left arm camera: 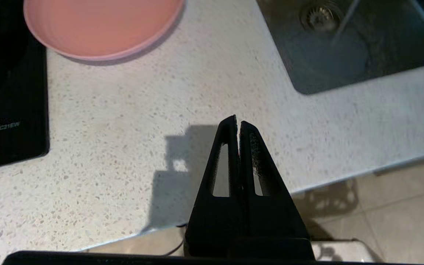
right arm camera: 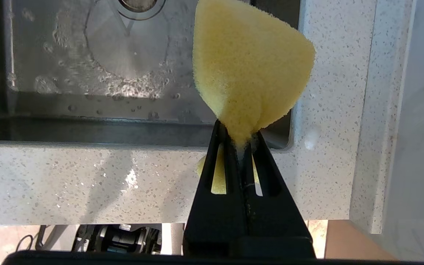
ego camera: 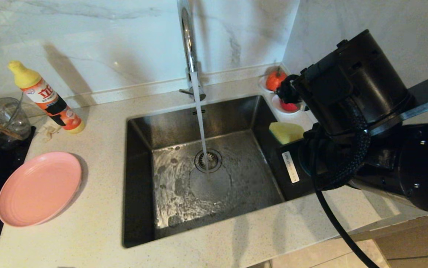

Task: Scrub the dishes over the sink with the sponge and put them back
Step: Put down the sponge

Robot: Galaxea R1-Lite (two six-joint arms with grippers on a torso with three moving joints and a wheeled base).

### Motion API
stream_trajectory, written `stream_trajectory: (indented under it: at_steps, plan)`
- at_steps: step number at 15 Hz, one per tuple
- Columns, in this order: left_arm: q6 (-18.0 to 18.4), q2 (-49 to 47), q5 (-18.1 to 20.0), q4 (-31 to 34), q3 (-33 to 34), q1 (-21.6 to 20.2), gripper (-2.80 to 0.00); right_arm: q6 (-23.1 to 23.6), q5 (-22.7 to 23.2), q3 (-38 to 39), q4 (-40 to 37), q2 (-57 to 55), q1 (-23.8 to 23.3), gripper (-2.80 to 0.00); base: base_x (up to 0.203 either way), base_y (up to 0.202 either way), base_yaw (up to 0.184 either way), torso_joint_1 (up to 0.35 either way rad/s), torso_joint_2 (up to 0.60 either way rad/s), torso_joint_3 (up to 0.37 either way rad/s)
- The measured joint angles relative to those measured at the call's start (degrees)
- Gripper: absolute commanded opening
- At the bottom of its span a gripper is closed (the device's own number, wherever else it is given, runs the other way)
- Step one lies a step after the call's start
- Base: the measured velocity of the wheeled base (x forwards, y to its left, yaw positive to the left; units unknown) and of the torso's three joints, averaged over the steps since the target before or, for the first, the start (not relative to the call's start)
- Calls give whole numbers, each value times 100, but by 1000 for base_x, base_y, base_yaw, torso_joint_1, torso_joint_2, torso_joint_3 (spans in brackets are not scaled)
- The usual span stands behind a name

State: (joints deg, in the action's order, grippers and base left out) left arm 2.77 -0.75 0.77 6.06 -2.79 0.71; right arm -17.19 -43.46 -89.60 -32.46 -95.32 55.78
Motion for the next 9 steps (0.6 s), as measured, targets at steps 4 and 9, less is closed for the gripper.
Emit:
stream_trajectory:
  at_steps: [4, 9]
  plan:
    - [-23, 86, -14, -167, 78, 4, -280, 31, -6, 129, 5, 52, 0, -280, 0, 0, 0, 0, 0, 0]
    - [-232, 91, -60, -341, 137, 6, -280, 184, -452, 535, -4, 224, -38, -280, 0, 0, 0, 0, 0, 0]
